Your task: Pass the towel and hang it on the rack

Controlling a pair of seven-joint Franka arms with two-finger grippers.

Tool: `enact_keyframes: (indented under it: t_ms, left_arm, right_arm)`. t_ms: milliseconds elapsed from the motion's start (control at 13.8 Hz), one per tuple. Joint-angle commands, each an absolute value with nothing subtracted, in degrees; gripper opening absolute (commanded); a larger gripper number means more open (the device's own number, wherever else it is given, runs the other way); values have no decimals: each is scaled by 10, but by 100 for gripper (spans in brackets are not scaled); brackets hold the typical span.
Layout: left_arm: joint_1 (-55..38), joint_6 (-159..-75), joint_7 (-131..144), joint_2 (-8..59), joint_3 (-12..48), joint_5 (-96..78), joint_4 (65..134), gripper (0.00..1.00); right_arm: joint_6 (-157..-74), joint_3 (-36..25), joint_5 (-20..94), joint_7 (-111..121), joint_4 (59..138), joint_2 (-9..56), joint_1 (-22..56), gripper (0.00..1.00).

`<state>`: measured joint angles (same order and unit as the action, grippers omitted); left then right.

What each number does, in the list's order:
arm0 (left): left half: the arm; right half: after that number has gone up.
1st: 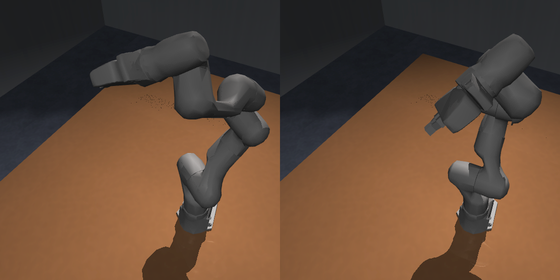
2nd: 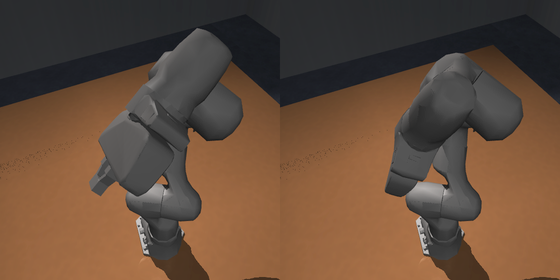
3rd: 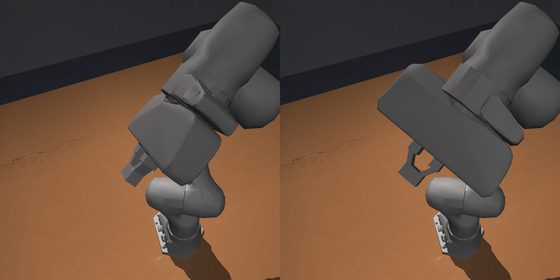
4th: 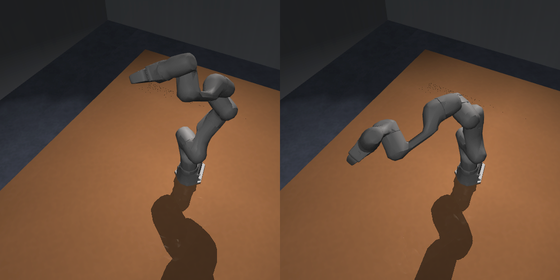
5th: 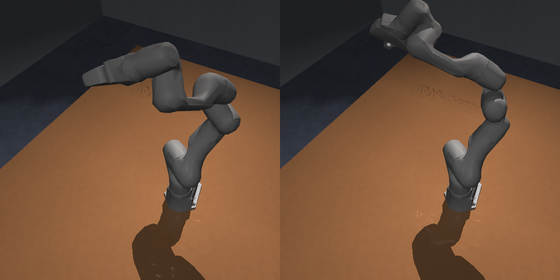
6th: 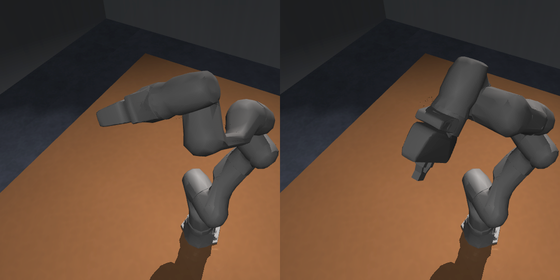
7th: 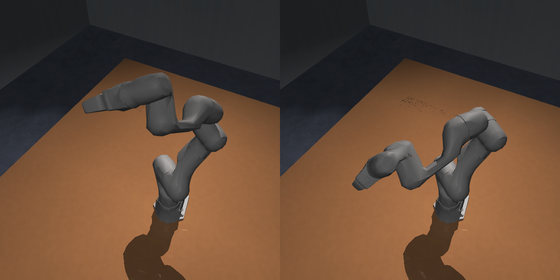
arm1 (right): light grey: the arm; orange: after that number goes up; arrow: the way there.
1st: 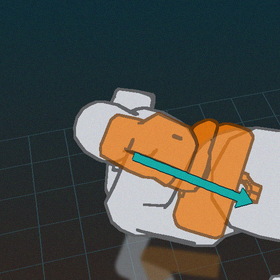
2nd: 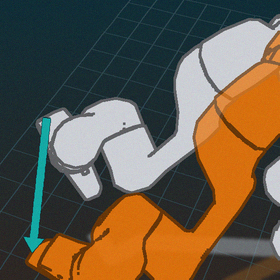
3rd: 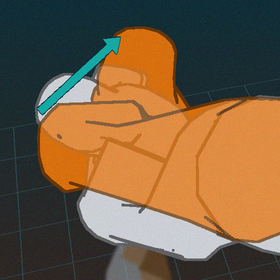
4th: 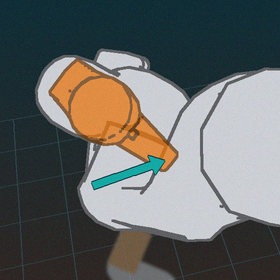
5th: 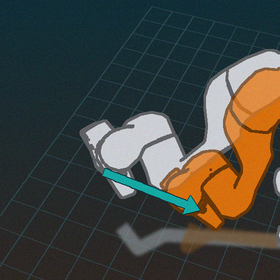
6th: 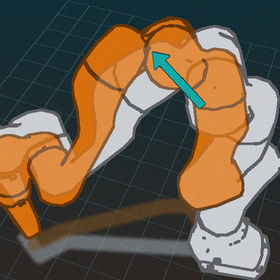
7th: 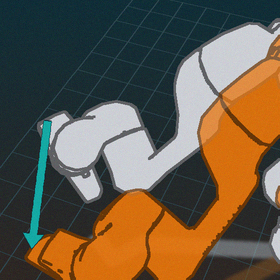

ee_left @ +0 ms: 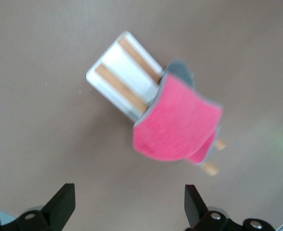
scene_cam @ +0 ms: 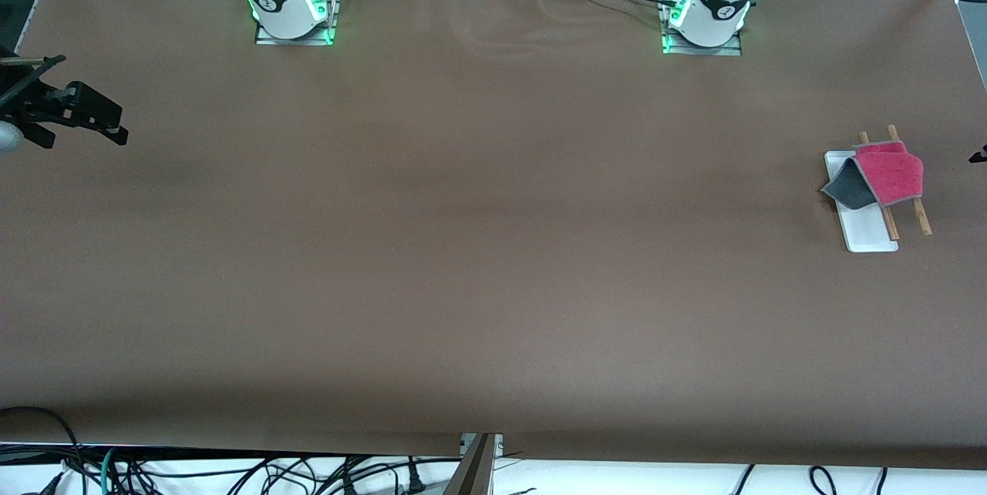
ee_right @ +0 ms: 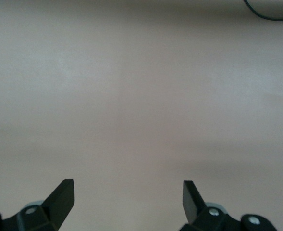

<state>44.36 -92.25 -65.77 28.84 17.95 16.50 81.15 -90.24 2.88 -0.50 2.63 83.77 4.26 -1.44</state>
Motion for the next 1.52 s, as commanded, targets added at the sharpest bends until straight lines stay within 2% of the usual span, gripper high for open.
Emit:
enact_keyframes:
  t_ms: [0, 290, 507, 652, 1014, 1087, 1232, 1304, 1377, 1449]
  left_arm:
    - [443, -884, -564, 250, 227, 155, 816, 100]
    - [443, -834, -398, 207, 332, 155, 815, 100]
    - [444, -833, -285, 181, 407, 149, 815, 100]
    - [412, -835, -207, 160, 412, 134, 815, 100]
    - [174, -857, -70, 88, 196, 36, 850, 100]
    - [124, -880, -62, 67, 143, 33, 874, 100]
    - [29, -949, -56, 6, 37, 12, 967, 100]
    - [8, -978, -55, -27, 9, -9, 1016, 100]
    - [5, -991, -55, -50, 9, -11, 1046, 100]
    - [5, -992, -59, -58, 8, -10, 1052, 100]
  right_arm:
    - [-897, 37, -11, 34, 837, 40, -19, 100]
    - [-896, 36, -11, 33, 831, 40, -19, 100]
    - [-897, 36, -11, 30, 829, 40, -19, 100]
    - [-899, 36, -11, 29, 829, 40, -19, 100]
    - [-899, 35, -12, 29, 829, 40, -19, 100]
    - [-899, 35, -12, 29, 829, 40, -19, 100]
    - [-899, 36, -24, 29, 829, 40, -19, 100]
    - [-900, 36, -29, 30, 829, 40, -19, 100]
    - [-901, 36, -28, 30, 829, 40, -19, 100]
    - [-902, 36, -28, 30, 829, 40, -19, 100]
